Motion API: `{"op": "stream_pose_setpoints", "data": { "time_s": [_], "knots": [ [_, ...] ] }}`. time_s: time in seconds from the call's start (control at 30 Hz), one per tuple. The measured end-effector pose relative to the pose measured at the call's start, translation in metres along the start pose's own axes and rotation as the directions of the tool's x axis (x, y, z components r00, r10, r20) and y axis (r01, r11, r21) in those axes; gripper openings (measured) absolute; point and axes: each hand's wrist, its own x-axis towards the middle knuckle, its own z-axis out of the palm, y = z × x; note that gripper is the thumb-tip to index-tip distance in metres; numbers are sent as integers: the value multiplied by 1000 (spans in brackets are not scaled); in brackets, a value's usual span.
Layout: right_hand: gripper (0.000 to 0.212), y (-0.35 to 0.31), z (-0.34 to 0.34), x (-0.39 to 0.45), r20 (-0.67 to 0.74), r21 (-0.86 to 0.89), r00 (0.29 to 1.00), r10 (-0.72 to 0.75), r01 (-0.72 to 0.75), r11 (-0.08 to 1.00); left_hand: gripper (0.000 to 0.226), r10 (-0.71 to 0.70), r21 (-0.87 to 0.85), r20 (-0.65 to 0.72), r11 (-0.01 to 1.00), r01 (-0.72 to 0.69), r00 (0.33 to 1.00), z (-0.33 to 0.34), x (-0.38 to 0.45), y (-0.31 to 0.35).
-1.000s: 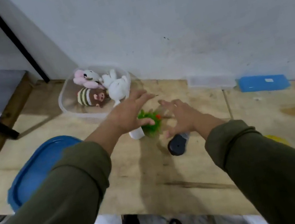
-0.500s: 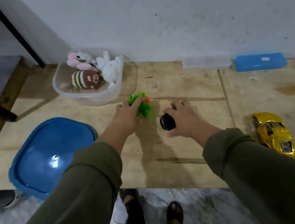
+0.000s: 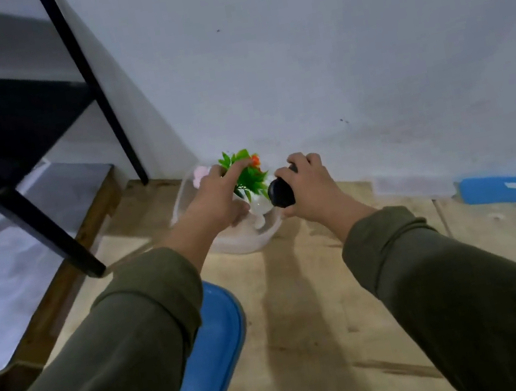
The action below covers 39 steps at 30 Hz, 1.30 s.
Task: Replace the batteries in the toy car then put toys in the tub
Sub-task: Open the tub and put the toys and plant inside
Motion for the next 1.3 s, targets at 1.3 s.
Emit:
{"op": "stream_pose_setpoints", "data": {
  "time_s": [1.3],
  "knots": [
    [77, -131, 145, -129, 414, 84, 899, -143, 118, 989, 74, -834, -11, 68, 549, 836, 548, 87, -249, -135]
  ]
}}
